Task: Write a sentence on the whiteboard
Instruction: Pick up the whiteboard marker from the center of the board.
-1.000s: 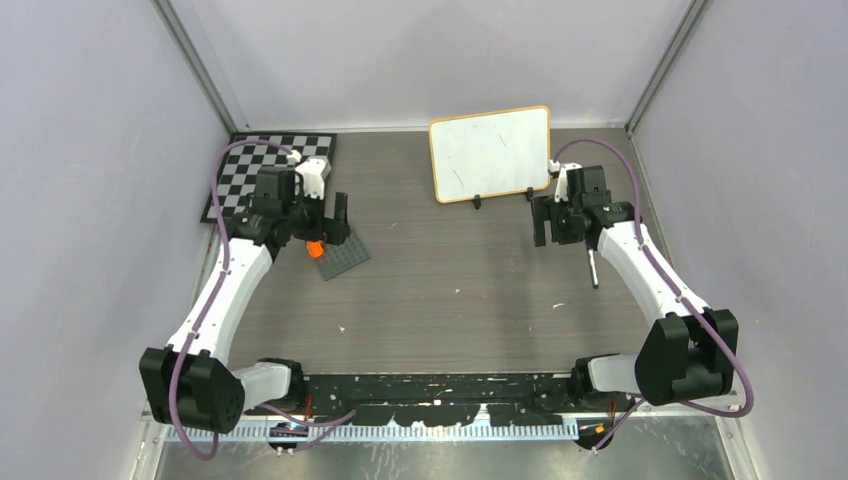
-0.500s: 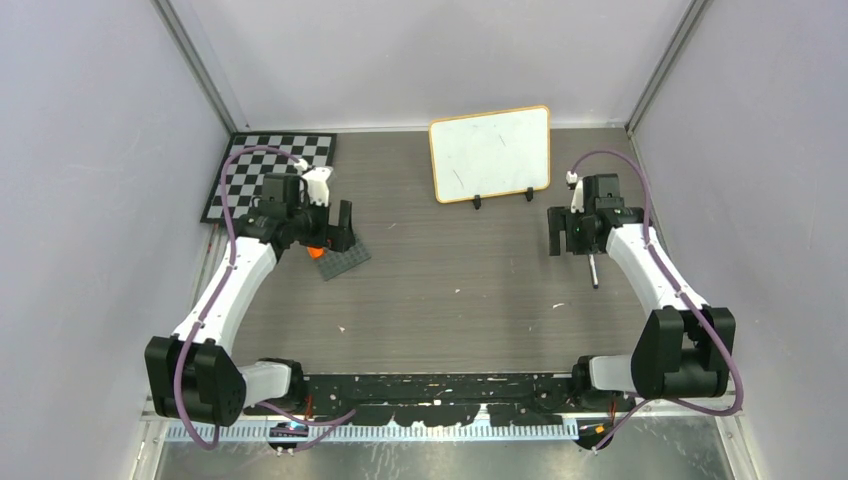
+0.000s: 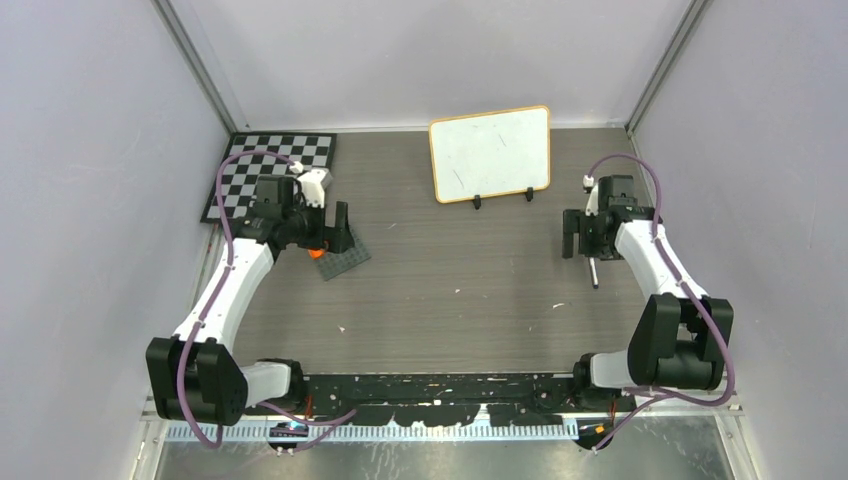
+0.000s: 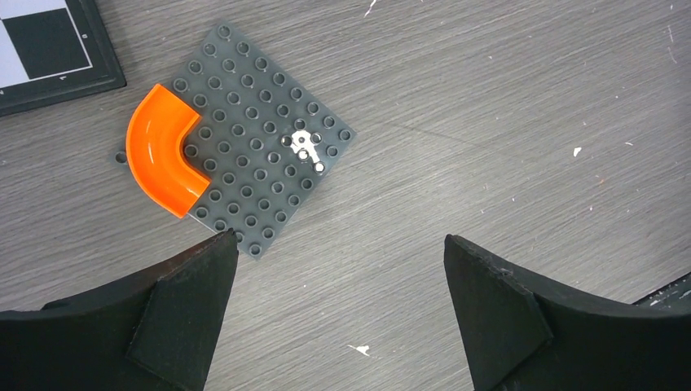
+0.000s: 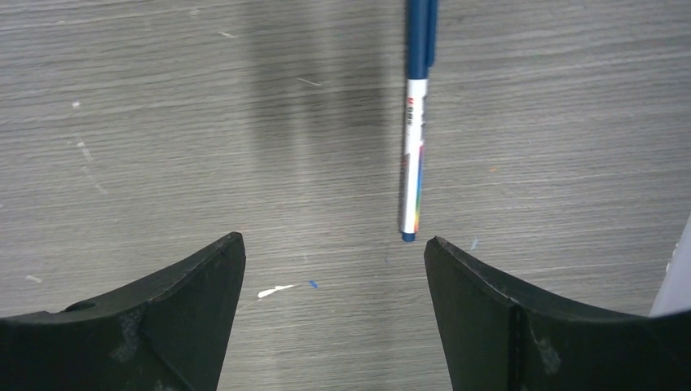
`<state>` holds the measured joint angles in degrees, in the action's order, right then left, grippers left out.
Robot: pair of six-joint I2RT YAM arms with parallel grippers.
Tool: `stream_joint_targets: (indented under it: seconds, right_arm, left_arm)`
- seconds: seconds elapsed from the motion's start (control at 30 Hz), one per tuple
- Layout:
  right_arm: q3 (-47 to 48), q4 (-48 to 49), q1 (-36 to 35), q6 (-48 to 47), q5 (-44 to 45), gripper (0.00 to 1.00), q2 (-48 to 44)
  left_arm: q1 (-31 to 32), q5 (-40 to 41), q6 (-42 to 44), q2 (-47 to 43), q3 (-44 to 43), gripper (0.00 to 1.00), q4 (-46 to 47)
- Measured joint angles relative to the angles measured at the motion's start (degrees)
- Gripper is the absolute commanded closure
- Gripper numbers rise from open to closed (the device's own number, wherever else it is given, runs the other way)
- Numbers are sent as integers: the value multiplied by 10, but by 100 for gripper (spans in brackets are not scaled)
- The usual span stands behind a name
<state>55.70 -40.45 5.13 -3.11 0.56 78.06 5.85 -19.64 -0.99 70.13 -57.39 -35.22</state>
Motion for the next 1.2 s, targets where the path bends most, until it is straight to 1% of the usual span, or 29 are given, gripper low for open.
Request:
stream_joint_targets:
  seconds: [0.2, 0.4, 0.53, 0.6, 0.67, 0.77, 0.87, 0.93, 1.0, 1.03, 1.2]
  right_arm:
    - [7, -4, 29, -7, 16, 23, 53]
    - [9, 1, 38, -19, 33, 36, 104]
    - [10, 13, 54, -26, 35, 39, 137]
    - [10, 18, 65, -29, 35, 43, 153]
    - [11, 25, 74, -33, 37, 50, 169]
    - [18, 27, 80, -41, 35, 62, 183]
    - [28, 29, 81, -45, 29, 81, 195]
    - [31, 30, 81, -47, 23, 88, 198]
    - [32, 29, 81, -52, 19, 98, 199]
    - [33, 29, 81, -54, 14, 99, 199]
    - [37, 29, 81, -57, -7, 100, 199]
  left_arm:
    - [0, -11, 0, 0, 0, 0, 0]
    - [0, -15, 0, 0, 0, 0, 0]
    - [0, -17, 0, 0, 0, 0, 1]
    - [0, -19, 0, 0, 0, 0, 1]
    - [0, -23, 0, 0, 0, 0, 1]
    - [0, -26, 0, 0, 0, 0, 2]
    - [0, -27, 0, 0, 0, 0, 2]
    - [0, -28, 0, 0, 0, 0, 2]
    - [0, -30, 0, 1, 0, 0, 3]
    - [0, -32, 0, 1, 0, 0, 3]
    - [0, -42, 0, 4, 0, 0, 2]
